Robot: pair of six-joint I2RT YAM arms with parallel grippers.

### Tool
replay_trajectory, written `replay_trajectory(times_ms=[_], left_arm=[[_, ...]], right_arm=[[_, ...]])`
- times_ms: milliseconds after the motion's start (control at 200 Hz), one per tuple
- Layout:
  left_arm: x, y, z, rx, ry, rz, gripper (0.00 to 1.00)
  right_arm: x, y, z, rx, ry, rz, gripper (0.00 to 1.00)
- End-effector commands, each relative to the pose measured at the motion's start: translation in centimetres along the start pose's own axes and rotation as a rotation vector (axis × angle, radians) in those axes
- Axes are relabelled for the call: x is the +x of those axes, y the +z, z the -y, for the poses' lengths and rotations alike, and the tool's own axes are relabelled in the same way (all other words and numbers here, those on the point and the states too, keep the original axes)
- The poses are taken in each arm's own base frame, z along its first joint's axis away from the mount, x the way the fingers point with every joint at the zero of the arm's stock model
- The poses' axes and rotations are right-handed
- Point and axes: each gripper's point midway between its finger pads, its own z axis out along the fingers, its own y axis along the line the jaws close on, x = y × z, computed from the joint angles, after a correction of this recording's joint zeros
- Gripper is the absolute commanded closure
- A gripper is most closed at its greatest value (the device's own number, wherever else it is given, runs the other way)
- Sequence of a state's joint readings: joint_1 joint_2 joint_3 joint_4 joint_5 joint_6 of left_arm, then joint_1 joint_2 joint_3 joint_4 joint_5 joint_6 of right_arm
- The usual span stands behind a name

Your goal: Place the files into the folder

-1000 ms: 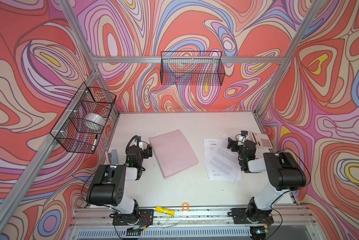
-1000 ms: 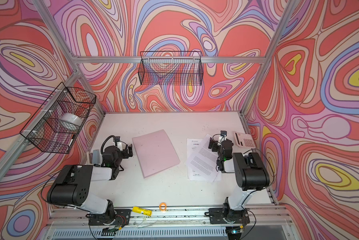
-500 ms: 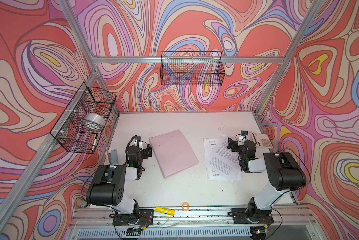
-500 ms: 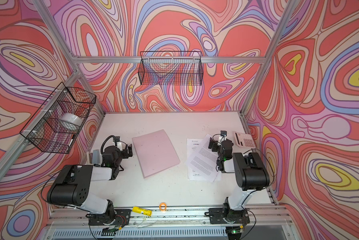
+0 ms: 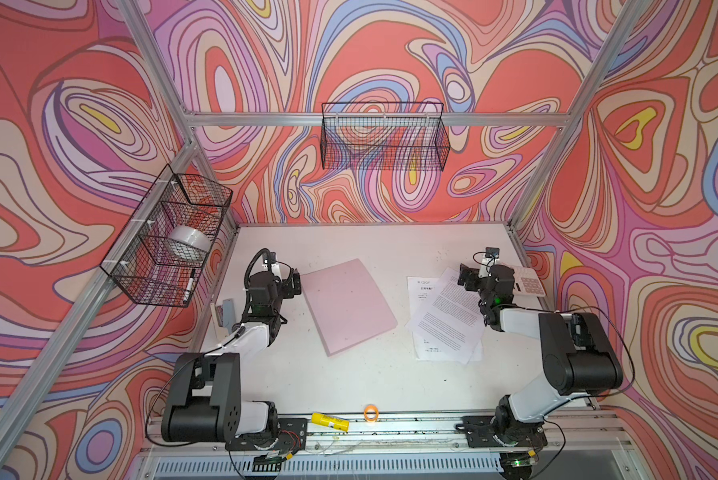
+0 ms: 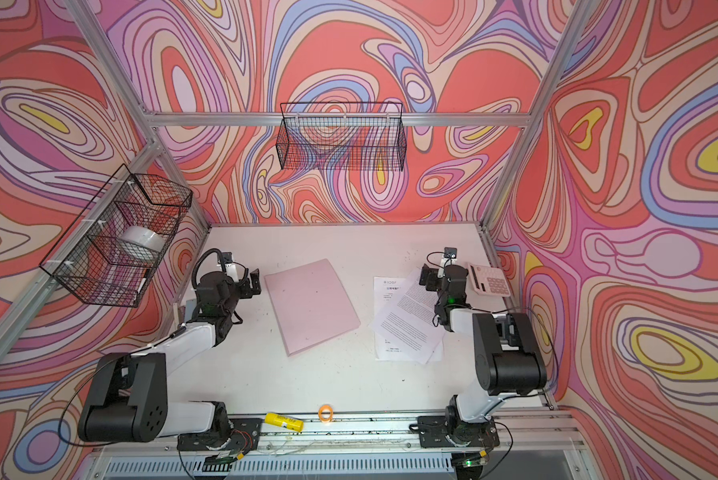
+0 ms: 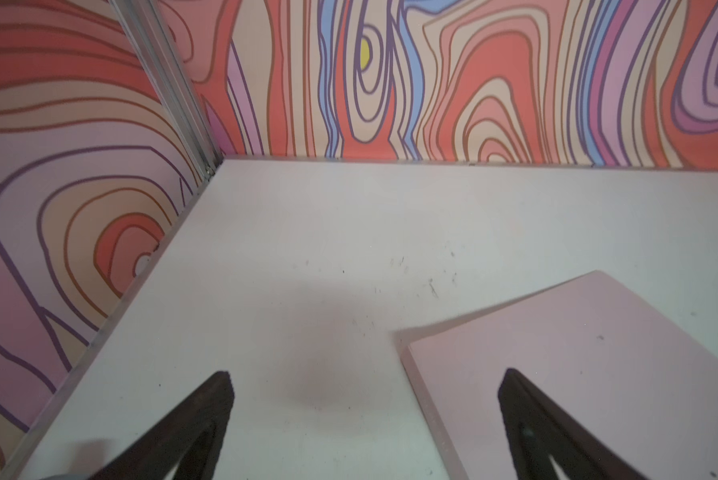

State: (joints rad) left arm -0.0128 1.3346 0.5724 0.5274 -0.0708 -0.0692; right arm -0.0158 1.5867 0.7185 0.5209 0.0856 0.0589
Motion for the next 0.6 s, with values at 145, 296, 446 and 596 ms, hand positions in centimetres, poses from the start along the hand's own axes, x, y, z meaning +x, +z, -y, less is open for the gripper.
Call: replay_trajectory(times_ms=[145, 296, 446, 596], left_arm=[[2.1, -2.6, -2.9, -0.219, -0.389, -0.239, 0.0], [2.0, -4.9, -0.4, -0.098, -0.485, -0.303, 0.0], [1.4, -7.2, 0.5, -0.046, -0.535, -0.321, 0.0], [2.0, -7.7, 2.2, 0.033, -0.569, -0.373, 0.02]], right_arm=[[-4.6, -3.2, -1.9, -0.024, 0.325, -0.151, 0.02], [-4.1, -7.1, -8.1, -0.143, 0.521, -0.188, 0.04], [-0.9, -11.2, -16.3, -0.345, 0.713, -0.281, 0.08], [3.6, -14.6, -22.3, -0.483, 0.877, -0.397, 0.16]])
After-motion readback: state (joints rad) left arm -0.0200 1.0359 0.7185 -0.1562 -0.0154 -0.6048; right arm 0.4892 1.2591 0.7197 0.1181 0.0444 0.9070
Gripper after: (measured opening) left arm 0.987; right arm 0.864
